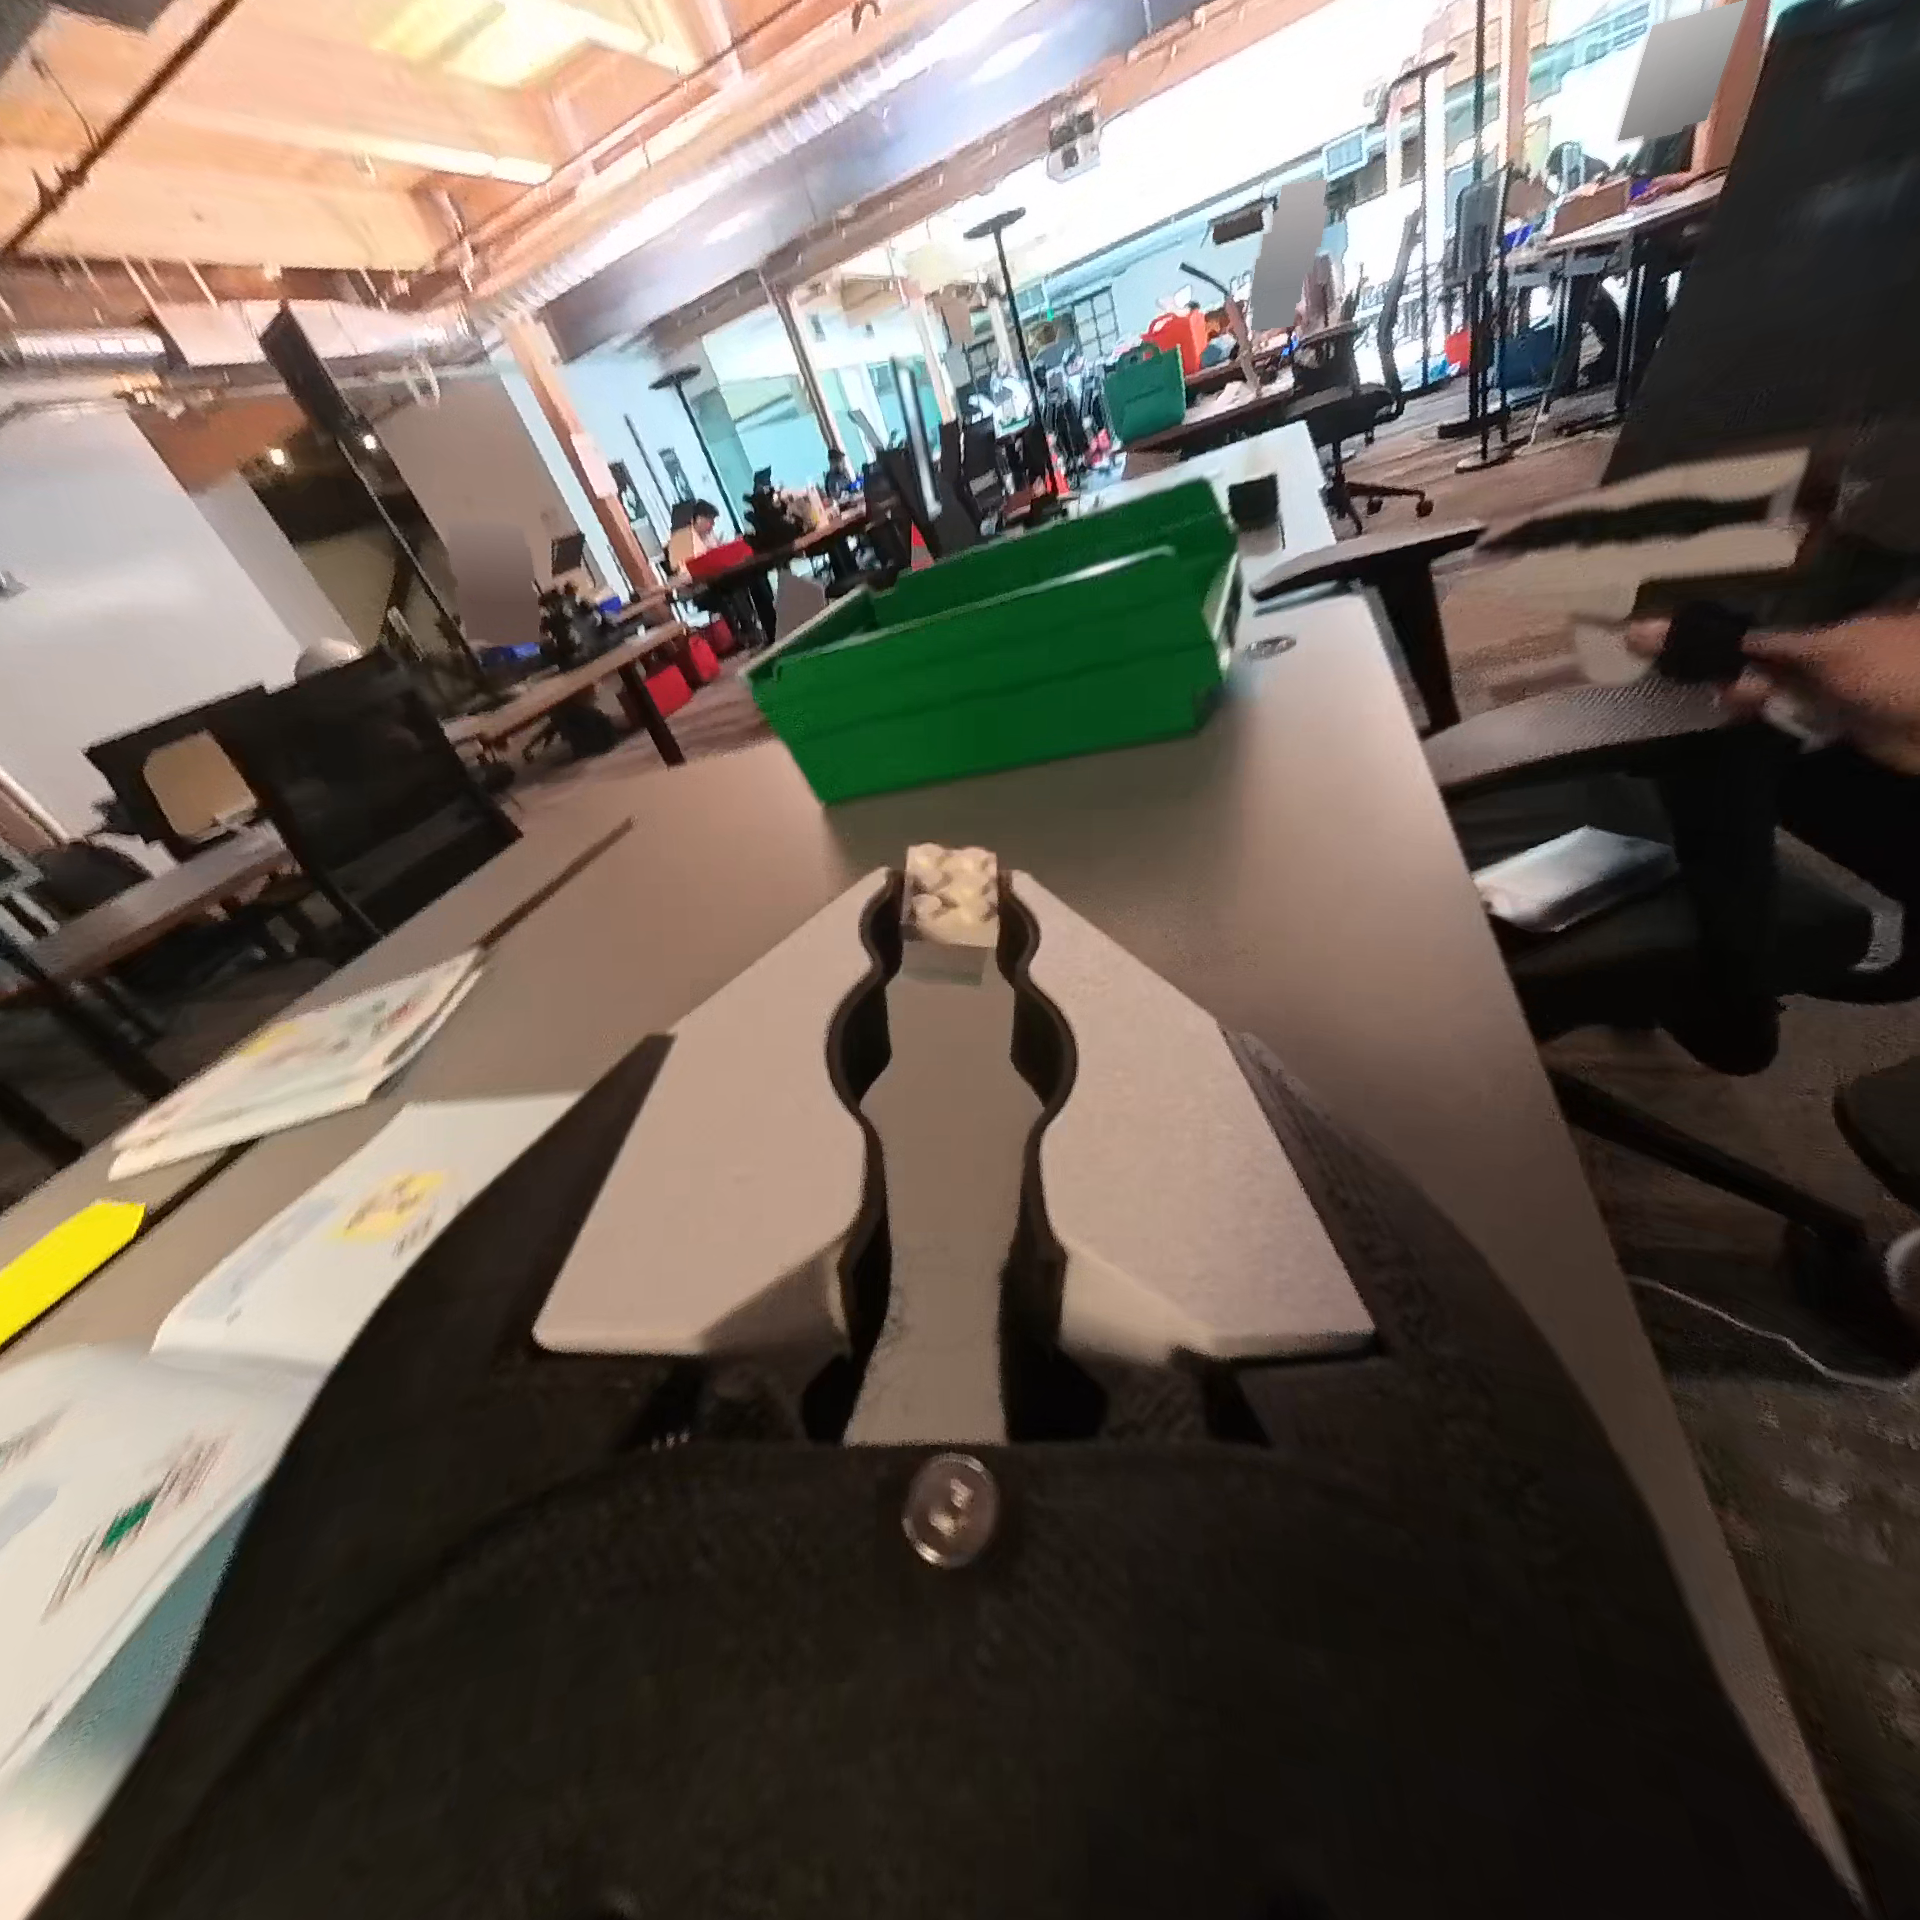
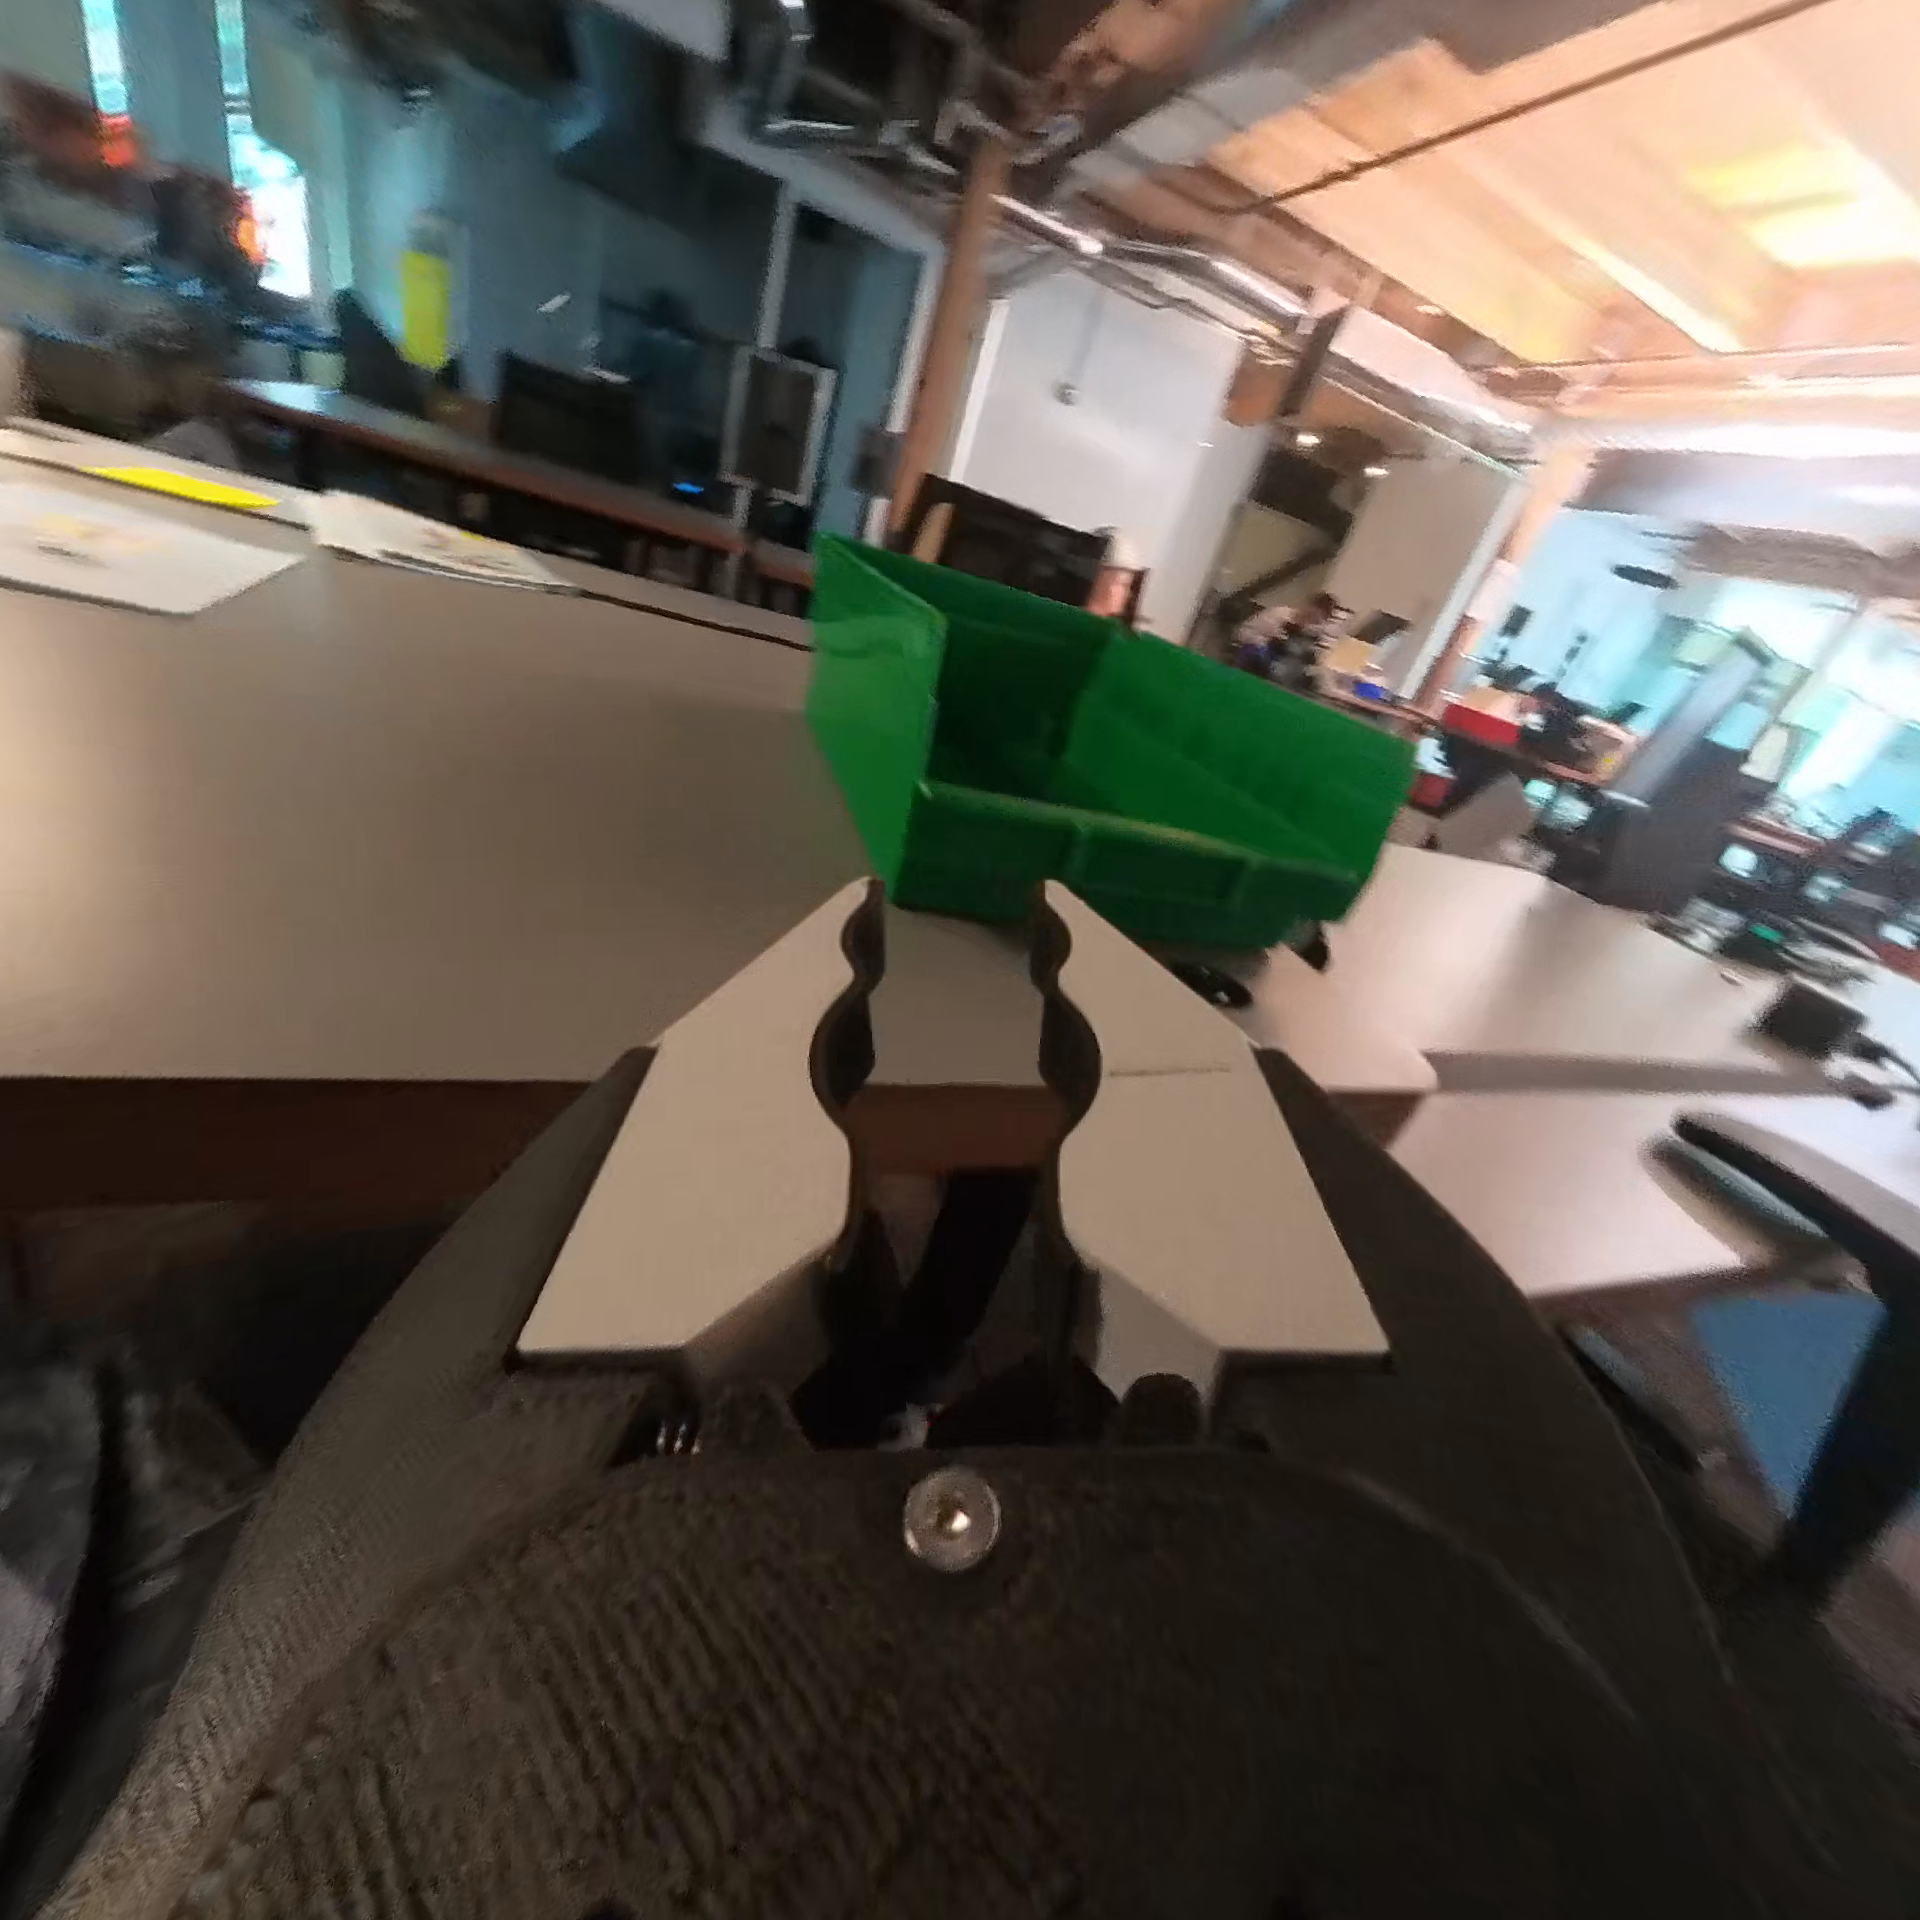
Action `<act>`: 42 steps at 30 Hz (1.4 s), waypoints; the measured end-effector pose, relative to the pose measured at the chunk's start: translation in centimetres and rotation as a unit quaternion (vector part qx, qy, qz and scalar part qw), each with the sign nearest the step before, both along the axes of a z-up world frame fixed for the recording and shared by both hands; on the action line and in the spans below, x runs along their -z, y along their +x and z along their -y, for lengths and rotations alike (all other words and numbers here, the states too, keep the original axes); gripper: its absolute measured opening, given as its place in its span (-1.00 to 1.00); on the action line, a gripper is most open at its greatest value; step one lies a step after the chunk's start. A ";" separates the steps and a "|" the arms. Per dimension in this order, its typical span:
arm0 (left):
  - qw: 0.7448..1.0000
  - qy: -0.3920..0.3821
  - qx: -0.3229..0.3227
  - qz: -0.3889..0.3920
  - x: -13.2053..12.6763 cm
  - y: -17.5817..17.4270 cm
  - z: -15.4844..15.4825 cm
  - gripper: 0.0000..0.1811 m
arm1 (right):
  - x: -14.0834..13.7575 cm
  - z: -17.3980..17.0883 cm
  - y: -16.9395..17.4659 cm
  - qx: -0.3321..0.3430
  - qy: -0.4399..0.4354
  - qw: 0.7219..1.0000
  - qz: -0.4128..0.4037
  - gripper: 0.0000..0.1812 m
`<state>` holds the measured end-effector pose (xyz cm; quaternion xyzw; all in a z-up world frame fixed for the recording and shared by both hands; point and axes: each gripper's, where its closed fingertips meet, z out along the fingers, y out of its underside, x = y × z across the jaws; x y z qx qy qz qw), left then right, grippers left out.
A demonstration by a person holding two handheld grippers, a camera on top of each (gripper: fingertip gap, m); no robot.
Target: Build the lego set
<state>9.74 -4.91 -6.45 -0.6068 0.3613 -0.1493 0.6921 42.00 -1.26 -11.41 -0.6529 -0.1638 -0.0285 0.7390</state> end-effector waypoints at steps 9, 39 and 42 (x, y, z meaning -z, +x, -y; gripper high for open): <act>0.997 0.053 0.044 0.036 -2.2 10.3 -3.1 -0.83 | 10.5 -0.9 6.8 0.188 0.023 0.982 -0.027 -0.74; 0.992 0.066 0.059 0.094 -1.0 23.1 -9.7 -0.83 | 19.6 6.1 7.5 0.030 -0.185 0.972 0.144 -0.75; 0.992 0.065 0.060 0.093 -1.0 23.1 -9.8 -0.83 | 20.6 6.1 7.0 -0.001 -0.199 0.965 0.170 -0.75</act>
